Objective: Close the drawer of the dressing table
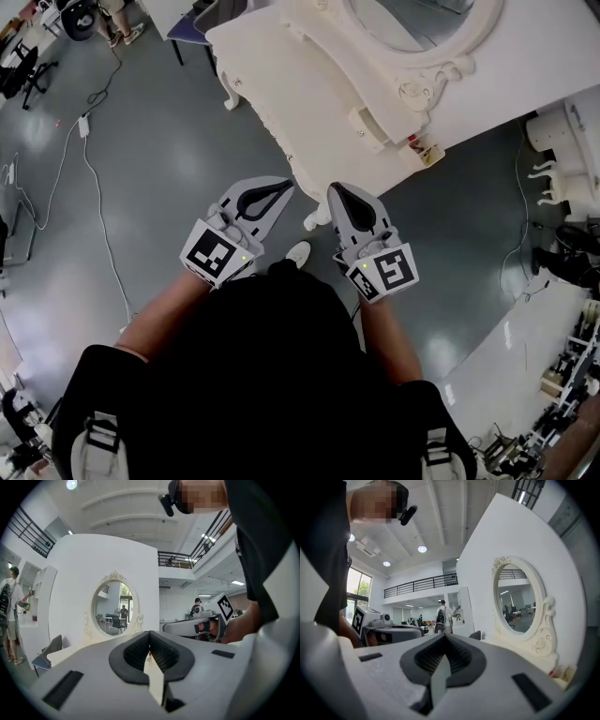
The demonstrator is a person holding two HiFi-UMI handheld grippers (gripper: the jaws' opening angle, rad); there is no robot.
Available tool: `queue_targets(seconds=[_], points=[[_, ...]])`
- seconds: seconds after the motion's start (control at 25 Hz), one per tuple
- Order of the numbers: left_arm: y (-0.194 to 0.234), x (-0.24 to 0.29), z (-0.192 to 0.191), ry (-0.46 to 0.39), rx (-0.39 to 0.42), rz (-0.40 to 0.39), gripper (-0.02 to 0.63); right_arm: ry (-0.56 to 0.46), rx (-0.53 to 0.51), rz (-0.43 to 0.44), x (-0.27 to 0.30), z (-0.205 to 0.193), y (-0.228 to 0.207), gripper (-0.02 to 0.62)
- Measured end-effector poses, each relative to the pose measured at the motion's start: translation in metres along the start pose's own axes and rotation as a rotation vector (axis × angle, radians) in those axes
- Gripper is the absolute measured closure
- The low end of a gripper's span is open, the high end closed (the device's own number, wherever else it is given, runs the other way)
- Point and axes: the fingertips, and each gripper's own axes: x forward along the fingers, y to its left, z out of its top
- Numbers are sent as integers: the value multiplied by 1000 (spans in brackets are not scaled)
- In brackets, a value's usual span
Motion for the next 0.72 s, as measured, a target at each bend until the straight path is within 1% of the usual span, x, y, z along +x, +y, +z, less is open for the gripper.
queue_targets(seconds=[0.32,0.44,0.56,0.72], points=[[10,69,5,16,17,-17,611,-16,-7,-17,0,11,-67,594],[10,90,6,14,26,-18,611,-20,-7,-26,-3,11,-90,594],[13,107,6,20,17,-15,611,-21,-3,-36,-2,13,-111,594],[19,130,6,26,28,-37,611,-29,-3,-60,-1,16,-133,594]])
